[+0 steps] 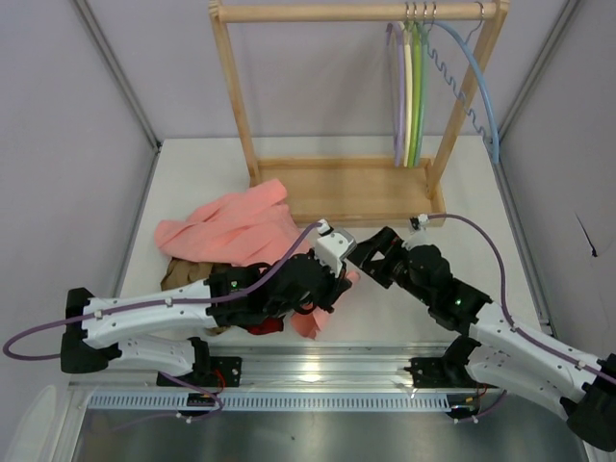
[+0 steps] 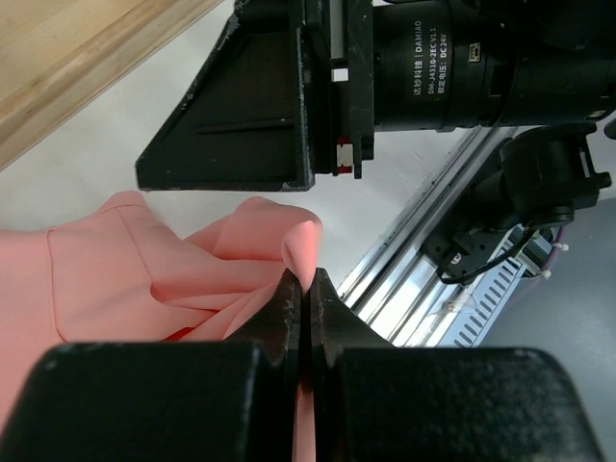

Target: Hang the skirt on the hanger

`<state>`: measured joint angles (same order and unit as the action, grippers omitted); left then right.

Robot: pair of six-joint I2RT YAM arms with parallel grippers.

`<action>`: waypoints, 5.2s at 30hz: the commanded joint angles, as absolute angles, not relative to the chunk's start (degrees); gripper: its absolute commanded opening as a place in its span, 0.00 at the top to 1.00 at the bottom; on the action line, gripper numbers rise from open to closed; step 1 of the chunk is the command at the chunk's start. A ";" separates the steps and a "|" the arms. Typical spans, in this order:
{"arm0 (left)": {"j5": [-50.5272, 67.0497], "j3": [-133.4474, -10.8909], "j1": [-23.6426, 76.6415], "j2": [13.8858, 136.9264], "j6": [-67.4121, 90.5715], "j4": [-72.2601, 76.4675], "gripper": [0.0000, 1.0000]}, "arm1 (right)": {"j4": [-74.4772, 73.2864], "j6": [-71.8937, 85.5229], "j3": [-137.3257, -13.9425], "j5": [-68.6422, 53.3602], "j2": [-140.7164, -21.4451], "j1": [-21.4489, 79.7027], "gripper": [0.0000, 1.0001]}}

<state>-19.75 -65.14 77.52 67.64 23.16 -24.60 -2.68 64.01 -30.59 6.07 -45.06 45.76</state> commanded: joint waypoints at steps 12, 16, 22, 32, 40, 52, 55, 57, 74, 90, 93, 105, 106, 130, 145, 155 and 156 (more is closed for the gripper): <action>-23.55 -66.00 77.70 66.98 21.80 -21.26 0.66 | 5.11 65.84 -32.08 7.82 -50.36 49.39 1.00; -25.22 -70.20 77.08 64.79 22.93 -32.64 0.10 | -4.20 62.76 -34.62 12.73 -48.09 48.61 1.00; -23.12 -72.96 61.82 57.93 31.72 -48.59 0.01 | -13.97 57.75 -34.37 12.31 -40.80 37.63 1.00; -15.75 -66.98 10.78 53.26 29.97 -50.55 0.01 | -28.55 49.93 -37.70 9.76 -30.51 24.53 1.00; -6.79 -61.18 -11.49 57.91 30.24 -42.82 0.00 | -14.91 39.48 -37.90 -15.92 -34.77 22.49 0.59; 5.98 -52.48 -29.53 63.02 30.93 -33.41 0.01 | -4.65 34.26 -57.71 17.30 -69.52 59.06 0.07; 4.75 -49.05 -30.23 61.79 32.08 -30.77 0.01 | -3.17 37.69 -68.18 19.06 -80.57 58.71 0.04; 4.13 -47.90 -30.67 60.91 32.26 -29.98 0.01 | -0.72 39.81 -72.66 19.51 -85.94 56.62 0.02; 5.98 -44.47 -30.76 58.98 30.06 -26.81 0.00 | -1.91 48.17 -108.33 21.53 -123.47 48.43 0.07; 5.27 -45.09 -30.94 59.07 29.44 -26.54 0.01 | 8.34 34.73 -95.19 27.42 -104.78 53.70 1.00; 5.53 -44.82 -30.85 58.71 29.27 -26.28 0.01 | 9.49 29.19 -95.62 26.72 -98.91 55.02 1.00; 6.14 -45.79 -30.85 58.27 29.27 -24.62 0.01 | 12.66 18.83 -86.40 27.94 -73.58 56.07 1.00; 6.76 -45.88 -30.85 58.27 29.18 -24.26 0.00 | 11.53 18.03 -86.40 28.38 -72.09 56.07 1.00; 0.97 -50.27 -22.15 72.60 20.65 -25.22 0.20 | -20.30 24.17 -67.59 37.00 -40.35 56.08 1.00; -5.87 -46.41 -23.20 66.62 24.34 -27.77 0.99 | -21.44 21.80 -66.53 39.90 -39.29 55.55 1.00; -11.60 -45.62 -36.64 63.82 29.35 -29.70 1.00 | -21.36 22.41 -65.66 40.08 -39.73 55.11 1.00; -12.47 -45.44 -37.09 63.20 29.79 -30.32 1.00 | -21.27 22.33 -65.65 40.08 -39.73 55.11 1.00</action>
